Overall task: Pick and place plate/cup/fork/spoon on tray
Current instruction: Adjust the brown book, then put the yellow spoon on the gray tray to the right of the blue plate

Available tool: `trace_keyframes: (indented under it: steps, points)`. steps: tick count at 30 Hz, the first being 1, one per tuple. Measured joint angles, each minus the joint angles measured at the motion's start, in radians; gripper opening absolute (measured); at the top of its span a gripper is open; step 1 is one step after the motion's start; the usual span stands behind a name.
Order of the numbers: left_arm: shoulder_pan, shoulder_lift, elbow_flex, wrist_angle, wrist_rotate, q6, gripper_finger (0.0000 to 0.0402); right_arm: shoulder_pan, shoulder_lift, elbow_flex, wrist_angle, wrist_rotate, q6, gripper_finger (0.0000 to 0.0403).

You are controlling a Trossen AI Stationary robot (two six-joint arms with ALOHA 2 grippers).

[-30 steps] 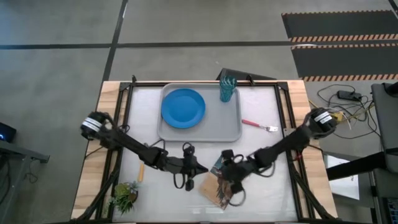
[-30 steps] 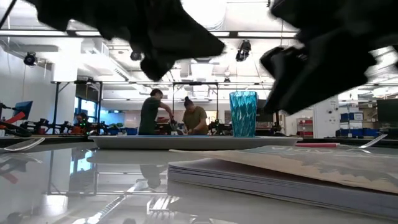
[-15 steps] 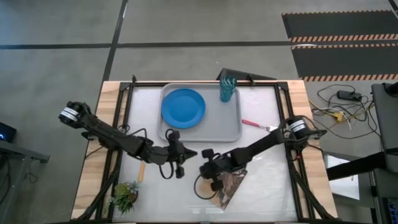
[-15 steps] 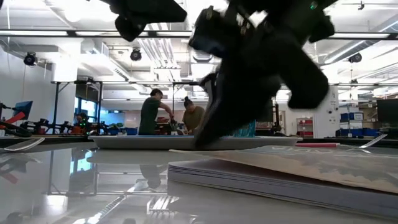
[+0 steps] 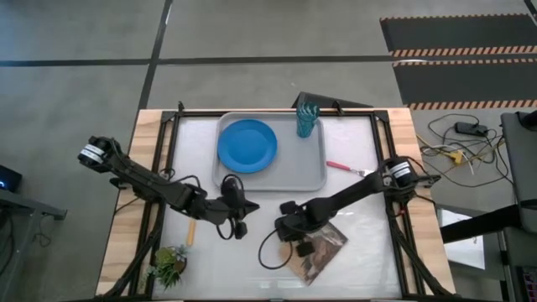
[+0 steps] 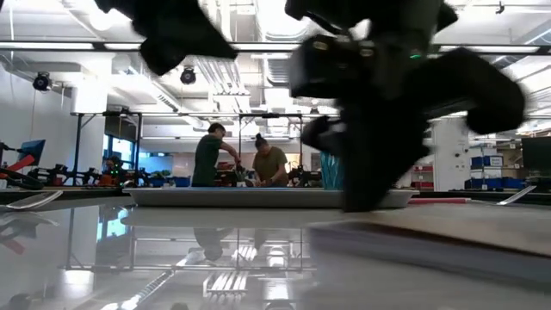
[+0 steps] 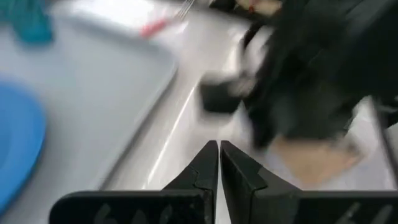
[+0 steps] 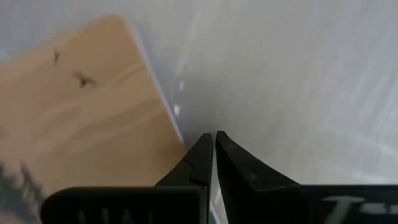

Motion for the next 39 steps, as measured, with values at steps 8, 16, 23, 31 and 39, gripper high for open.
trace_keyframes:
  steps: [8,16,23,31,39]
  points:
    - [0.001,0.0,0.0,-0.427,0.017,-0.477,0.0,0.009,-0.068,-0.037,-0.27,-0.02,-0.006,0.0013]
    - [-0.002,0.001,-0.025,-0.719,0.221,-0.797,0.0,0.008,-0.247,-0.23,-0.235,0.004,0.072,0.0012]
    - [-0.004,0.008,-0.103,-0.917,0.409,-1.009,0.0,0.008,-0.539,-0.507,0.184,0.137,0.152,0.0012]
    - [-0.004,0.005,-0.122,-0.909,0.47,-1.057,0.0,0.008,-0.817,-0.654,0.496,0.225,-0.003,0.0012]
    - [-0.004,-0.003,-0.111,-0.946,0.604,-1.037,0.0001,0.006,-1.003,-0.671,0.57,0.242,-0.184,0.0012]
